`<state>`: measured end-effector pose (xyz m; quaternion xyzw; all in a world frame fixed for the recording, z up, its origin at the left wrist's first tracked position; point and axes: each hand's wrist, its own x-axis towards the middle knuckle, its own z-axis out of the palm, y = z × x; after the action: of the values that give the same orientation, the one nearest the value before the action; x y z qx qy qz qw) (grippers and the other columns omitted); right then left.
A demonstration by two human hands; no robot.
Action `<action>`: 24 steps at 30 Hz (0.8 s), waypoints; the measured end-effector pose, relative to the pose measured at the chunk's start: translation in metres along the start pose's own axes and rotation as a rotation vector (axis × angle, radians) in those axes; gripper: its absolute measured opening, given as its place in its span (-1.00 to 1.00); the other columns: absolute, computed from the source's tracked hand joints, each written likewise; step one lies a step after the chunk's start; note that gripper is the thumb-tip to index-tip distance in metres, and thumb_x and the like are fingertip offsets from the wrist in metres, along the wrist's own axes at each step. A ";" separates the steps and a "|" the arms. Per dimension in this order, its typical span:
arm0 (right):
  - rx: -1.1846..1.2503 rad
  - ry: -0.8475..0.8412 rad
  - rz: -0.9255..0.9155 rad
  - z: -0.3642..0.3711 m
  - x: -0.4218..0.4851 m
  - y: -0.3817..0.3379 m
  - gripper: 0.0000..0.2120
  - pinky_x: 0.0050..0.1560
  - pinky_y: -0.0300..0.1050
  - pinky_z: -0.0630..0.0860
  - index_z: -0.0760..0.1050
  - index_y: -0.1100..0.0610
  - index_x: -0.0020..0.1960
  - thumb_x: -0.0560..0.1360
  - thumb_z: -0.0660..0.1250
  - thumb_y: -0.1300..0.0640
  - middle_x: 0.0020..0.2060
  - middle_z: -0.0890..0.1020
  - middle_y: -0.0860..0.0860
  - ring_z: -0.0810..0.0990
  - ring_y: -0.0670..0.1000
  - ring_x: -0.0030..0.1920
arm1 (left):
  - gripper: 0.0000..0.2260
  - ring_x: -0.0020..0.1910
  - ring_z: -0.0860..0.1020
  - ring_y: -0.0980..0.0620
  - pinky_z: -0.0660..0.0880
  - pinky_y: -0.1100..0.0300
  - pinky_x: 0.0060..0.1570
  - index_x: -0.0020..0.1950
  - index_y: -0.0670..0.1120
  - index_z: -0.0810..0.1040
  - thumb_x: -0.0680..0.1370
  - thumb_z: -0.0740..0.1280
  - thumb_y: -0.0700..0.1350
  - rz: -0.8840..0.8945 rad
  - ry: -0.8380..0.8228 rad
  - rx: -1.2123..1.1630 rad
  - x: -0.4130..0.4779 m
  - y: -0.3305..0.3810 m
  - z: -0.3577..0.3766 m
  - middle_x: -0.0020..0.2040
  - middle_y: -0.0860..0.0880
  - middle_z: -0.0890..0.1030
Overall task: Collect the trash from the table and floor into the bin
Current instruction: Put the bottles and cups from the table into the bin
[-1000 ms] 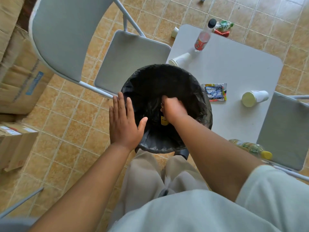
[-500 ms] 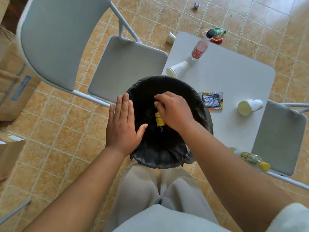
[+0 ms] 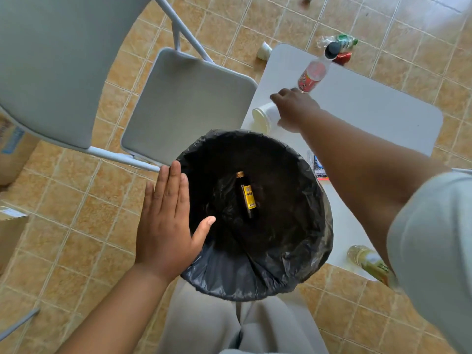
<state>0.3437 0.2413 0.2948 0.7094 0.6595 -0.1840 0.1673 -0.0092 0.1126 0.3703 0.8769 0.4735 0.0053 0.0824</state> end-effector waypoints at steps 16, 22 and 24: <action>-0.070 0.076 -0.100 0.049 0.013 0.026 -0.55 0.18 0.16 0.43 0.39 0.13 0.38 0.52 0.40 0.21 0.29 0.52 0.16 0.47 0.26 0.25 | -0.23 0.61 0.02 -0.24 0.11 -0.28 0.51 0.58 -0.31 0.09 0.60 0.18 0.22 0.007 -0.005 -0.029 0.005 0.001 -0.004 0.63 -0.24 0.05; -0.142 -0.030 -0.144 0.057 0.019 0.014 -0.21 0.36 0.28 0.35 0.00 0.03 0.63 0.55 0.36 0.25 0.60 0.16 0.07 0.07 0.25 0.59 | -0.23 0.61 0.02 -0.22 0.09 -0.23 0.53 0.59 -0.30 0.08 0.60 0.19 0.22 0.020 -0.005 -0.015 0.005 0.000 0.000 0.63 -0.23 0.04; -0.155 -0.023 -0.129 0.061 0.026 0.008 -0.33 0.29 0.33 0.36 0.10 0.04 0.59 0.56 0.29 0.27 0.53 0.28 0.11 0.12 0.27 0.56 | -0.23 0.61 0.02 -0.22 0.07 -0.21 0.54 0.59 -0.30 0.09 0.61 0.18 0.22 0.025 0.013 -0.024 0.004 -0.001 0.003 0.63 -0.22 0.05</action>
<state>0.3504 0.2343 0.2285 0.6482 0.7142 -0.1508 0.2169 -0.0078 0.1163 0.3670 0.8817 0.4629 0.0176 0.0900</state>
